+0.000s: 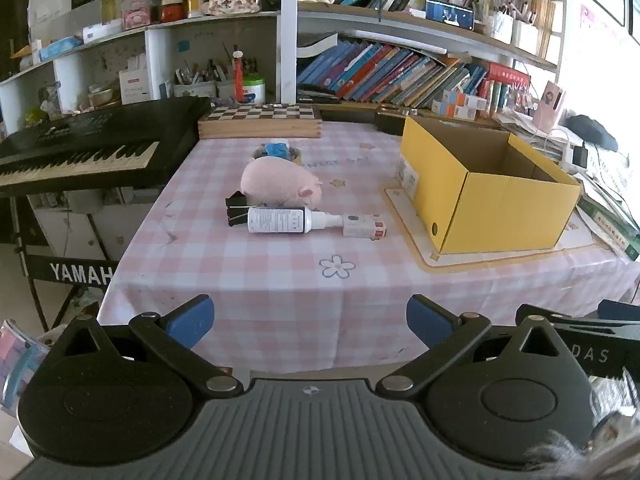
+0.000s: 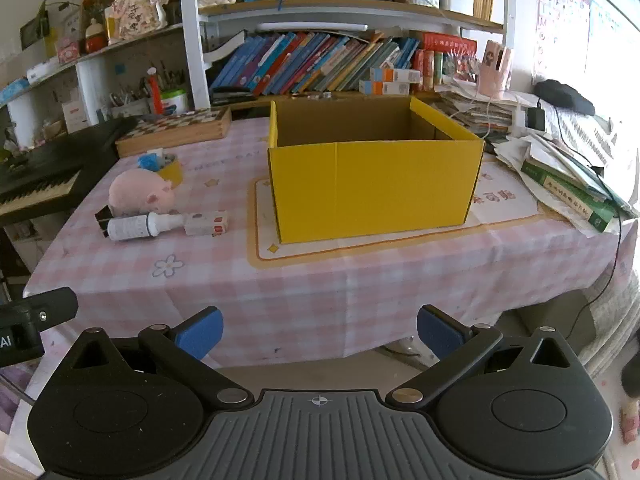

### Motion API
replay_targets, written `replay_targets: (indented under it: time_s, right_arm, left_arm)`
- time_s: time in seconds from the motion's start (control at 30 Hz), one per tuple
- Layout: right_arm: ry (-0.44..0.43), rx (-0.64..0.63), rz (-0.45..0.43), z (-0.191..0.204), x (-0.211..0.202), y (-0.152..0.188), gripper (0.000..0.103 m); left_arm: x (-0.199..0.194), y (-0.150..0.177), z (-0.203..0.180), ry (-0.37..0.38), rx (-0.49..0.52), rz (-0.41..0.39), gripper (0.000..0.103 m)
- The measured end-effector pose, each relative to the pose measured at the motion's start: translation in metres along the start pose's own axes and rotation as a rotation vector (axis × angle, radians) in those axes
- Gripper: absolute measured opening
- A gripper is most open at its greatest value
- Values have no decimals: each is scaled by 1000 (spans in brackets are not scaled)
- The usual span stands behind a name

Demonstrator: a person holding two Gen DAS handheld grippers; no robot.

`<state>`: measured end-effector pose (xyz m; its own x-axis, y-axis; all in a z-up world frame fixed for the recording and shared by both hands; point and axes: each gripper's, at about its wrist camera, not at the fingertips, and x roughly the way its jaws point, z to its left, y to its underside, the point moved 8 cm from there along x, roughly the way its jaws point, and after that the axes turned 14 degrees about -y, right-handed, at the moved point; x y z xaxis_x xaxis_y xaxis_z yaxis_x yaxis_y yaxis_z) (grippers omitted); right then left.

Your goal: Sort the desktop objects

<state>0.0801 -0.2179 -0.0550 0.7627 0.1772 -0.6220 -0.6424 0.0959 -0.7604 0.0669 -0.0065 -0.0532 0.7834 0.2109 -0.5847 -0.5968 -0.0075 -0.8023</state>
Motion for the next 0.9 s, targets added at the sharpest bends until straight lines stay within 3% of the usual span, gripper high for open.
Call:
replay_targets:
  time_s: [0.9]
  right_arm:
    - [-6, 12, 11, 0, 3, 2, 103]
  left_arm:
    - [6, 3, -4, 0, 12, 22, 103]
